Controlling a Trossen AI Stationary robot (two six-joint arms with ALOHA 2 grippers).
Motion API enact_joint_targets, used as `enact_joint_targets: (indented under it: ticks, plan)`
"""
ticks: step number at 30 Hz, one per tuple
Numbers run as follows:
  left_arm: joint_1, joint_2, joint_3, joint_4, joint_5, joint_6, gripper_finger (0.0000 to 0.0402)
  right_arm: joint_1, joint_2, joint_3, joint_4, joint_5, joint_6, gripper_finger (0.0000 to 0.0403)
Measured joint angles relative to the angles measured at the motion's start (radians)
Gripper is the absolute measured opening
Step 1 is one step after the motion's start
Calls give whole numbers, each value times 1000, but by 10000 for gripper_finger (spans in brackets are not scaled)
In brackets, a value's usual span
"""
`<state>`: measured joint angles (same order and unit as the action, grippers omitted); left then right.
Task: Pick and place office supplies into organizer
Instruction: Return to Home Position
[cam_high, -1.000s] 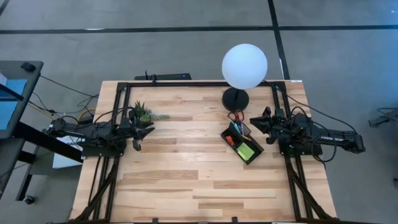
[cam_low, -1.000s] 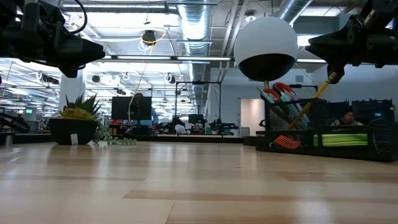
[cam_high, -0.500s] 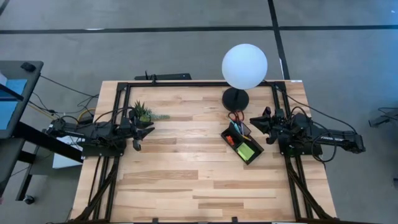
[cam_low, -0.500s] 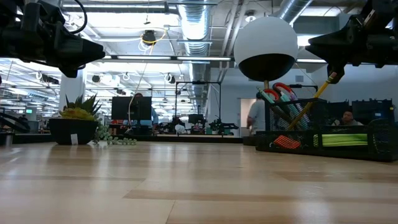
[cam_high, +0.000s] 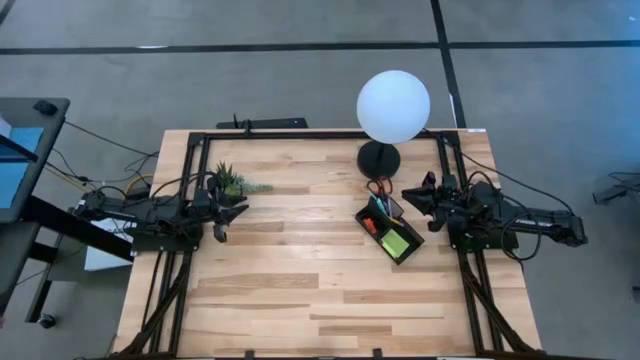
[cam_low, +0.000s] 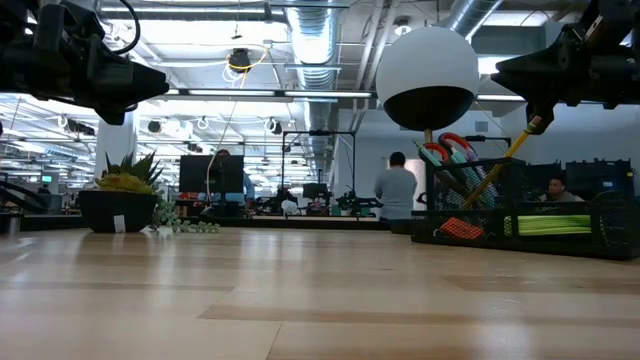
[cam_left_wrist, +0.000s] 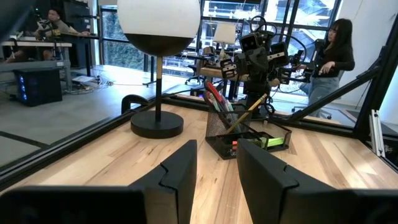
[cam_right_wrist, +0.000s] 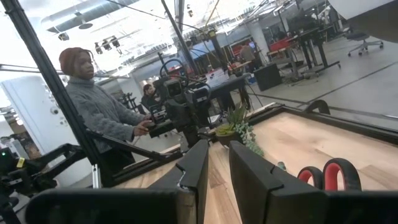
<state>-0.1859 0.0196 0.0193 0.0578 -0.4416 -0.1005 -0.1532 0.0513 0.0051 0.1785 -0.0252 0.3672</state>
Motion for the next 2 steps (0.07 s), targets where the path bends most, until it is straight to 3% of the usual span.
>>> enact_joint_targets:
  ticks: [2]
  plan:
    - [0, 0, 0, 0, 0, 0, 107, 0, 0, 0, 0, 0, 0, 58]
